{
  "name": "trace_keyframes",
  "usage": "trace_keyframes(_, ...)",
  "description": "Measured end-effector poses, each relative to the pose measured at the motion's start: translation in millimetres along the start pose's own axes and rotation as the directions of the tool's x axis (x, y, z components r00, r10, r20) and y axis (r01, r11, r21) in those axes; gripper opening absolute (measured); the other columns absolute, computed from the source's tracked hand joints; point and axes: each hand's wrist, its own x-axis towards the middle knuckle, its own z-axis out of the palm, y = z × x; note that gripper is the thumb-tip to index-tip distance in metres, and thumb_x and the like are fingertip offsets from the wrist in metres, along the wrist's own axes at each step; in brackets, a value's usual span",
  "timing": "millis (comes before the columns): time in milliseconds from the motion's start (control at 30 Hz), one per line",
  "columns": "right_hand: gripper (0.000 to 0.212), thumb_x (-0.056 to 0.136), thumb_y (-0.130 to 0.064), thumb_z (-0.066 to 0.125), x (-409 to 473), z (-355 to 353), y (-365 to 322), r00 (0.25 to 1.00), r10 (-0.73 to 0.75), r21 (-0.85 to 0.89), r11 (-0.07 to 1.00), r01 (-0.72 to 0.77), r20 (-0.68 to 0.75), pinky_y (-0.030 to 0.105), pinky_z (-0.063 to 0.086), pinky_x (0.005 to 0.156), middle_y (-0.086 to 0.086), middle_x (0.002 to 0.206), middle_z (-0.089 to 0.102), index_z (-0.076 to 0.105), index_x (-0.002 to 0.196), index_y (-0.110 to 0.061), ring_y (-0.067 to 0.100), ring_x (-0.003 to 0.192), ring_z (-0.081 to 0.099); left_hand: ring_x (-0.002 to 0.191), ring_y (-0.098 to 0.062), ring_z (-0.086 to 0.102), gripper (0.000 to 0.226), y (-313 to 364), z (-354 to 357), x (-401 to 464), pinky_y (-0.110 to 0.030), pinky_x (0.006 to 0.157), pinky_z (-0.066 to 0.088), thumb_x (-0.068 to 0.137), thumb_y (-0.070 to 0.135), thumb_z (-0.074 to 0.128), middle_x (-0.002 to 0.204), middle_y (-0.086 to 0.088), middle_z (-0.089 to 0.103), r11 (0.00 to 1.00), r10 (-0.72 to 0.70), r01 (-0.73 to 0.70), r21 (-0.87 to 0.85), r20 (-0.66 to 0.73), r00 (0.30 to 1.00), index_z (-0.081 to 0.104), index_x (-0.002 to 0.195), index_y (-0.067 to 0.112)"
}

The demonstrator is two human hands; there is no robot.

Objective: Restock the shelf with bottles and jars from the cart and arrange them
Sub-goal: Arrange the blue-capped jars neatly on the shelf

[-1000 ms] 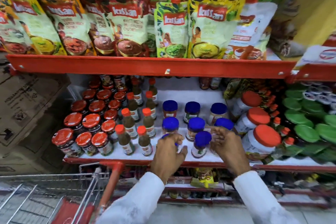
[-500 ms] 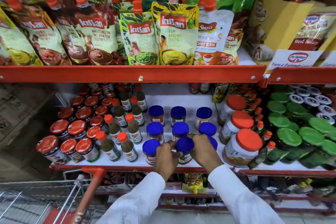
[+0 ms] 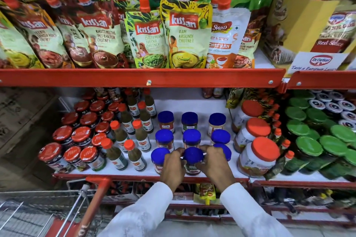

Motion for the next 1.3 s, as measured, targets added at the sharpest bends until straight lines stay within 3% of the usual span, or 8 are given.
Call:
trace_keyframes(300, 0.047, 0.073, -0.006, 0.081, -9, -3, 13, 0.998, -0.029, 0.075, 0.997, 0.034, -0.059, 0.03, 0.059, 0.072, 0.009, 0.097, 0.075, 0.069, 0.117, -0.016, 0.021, 0.079, 0.069, 0.093, -0.022, 0.068, 0.056, -2, -10, -4, -0.04, 0.083, 0.055, 0.079, -0.019, 0.045, 0.105, -0.009, 0.067, 0.999, 0.022, -0.022, 0.05, 0.015, 1.0, 0.057, 0.124, 0.01)
trace_keyframes(433, 0.03, 0.072, -0.005, 0.083, -22, -23, 40, 0.968, 0.027, 0.125, 0.992, 0.005, -0.25, 0.017, 0.058, 0.067, -0.004, 0.086, 0.077, 0.075, 0.097, -0.019, 0.0, 0.066, 0.068, 0.073, -0.014, 0.063, 0.047, 7, -22, -2, -0.036, 0.071, 0.055, 0.079, -0.011, 0.051, 0.08, -0.005, 0.067, 0.985, 0.139, -0.126, 0.119, -0.109, 0.984, 0.062, 0.116, 0.016)
trace_keyframes(500, 0.032, 0.071, -0.002, 0.083, -25, -34, 55, 0.942, 0.075, 0.161, 0.987, -0.022, -0.328, 0.008, 0.049, 0.059, -0.003, 0.086, 0.077, 0.073, 0.096, -0.019, -0.003, 0.062, 0.065, 0.076, -0.012, 0.064, 0.039, 19, -20, 3, -0.032, 0.07, 0.057, 0.078, -0.006, 0.056, 0.085, -0.001, 0.071, 0.968, 0.234, -0.212, 0.136, -0.181, 0.955, 0.067, 0.106, 0.02)
trace_keyframes(633, 0.054, 0.076, -0.008, 0.083, -26, -38, 68, 0.938, 0.11, 0.107, 0.991, -0.079, -0.329, 0.027, 0.056, 0.069, 0.011, 0.113, 0.073, 0.064, 0.126, -0.008, 0.02, 0.078, 0.068, 0.107, -0.019, 0.056, 0.03, 41, 4, 16, -0.034, 0.087, 0.054, 0.083, 0.012, 0.06, 0.105, -0.004, 0.07, 0.904, 0.379, -0.355, 0.239, -0.063, 0.923, 0.065, 0.112, 0.019)
trace_keyframes(700, 0.064, 0.079, -0.01, 0.081, -25, -33, 67, 0.954, 0.108, 0.111, 0.991, -0.08, -0.279, 0.034, 0.059, 0.079, 0.012, 0.123, 0.07, 0.055, 0.137, -0.006, 0.026, 0.091, 0.071, 0.108, -0.024, 0.053, 0.035, 49, 17, 23, -0.036, 0.082, 0.052, 0.081, 0.015, 0.061, 0.105, -0.009, 0.068, 0.859, 0.412, -0.404, 0.315, 0.046, 0.91, 0.061, 0.116, 0.014)
trace_keyframes(800, 0.055, 0.082, -0.01, 0.077, -24, -29, 69, 0.969, 0.088, 0.135, 0.989, -0.058, -0.23, 0.041, 0.06, 0.083, 0.013, 0.12, 0.072, 0.059, 0.134, -0.008, 0.026, 0.094, 0.07, 0.105, -0.028, 0.051, 0.039, 56, 31, 29, -0.036, 0.079, 0.048, 0.077, 0.014, 0.064, 0.104, -0.013, 0.066, 0.807, 0.419, -0.449, 0.383, 0.165, 0.893, 0.059, 0.115, 0.011)
trace_keyframes(1100, 0.053, 0.082, 0.015, 0.058, -15, -39, 84, 0.974, 0.068, 0.174, 0.984, -0.03, -0.215, 0.021, 0.049, 0.08, 0.007, 0.112, 0.075, 0.066, 0.125, -0.014, 0.009, 0.086, 0.06, 0.101, -0.026, 0.051, 0.043, 58, 54, 26, -0.031, 0.075, 0.041, 0.074, 0.027, 0.073, 0.097, -0.008, 0.057, 0.827, 0.356, -0.363, 0.429, 0.098, 0.929, 0.06, 0.114, 0.02)
trace_keyframes(1300, 0.055, 0.08, 0.019, 0.053, -14, -43, 93, 0.974, 0.019, 0.166, 0.986, 0.02, -0.224, 0.035, 0.056, 0.087, 0.006, 0.107, 0.074, 0.067, 0.122, -0.014, 0.023, 0.095, 0.068, 0.101, -0.023, 0.05, 0.045, 58, 64, 15, -0.03, 0.081, 0.041, 0.07, 0.03, 0.077, 0.096, 0.001, 0.045, 0.864, 0.305, -0.275, 0.421, -0.004, 0.952, 0.061, 0.112, 0.026)
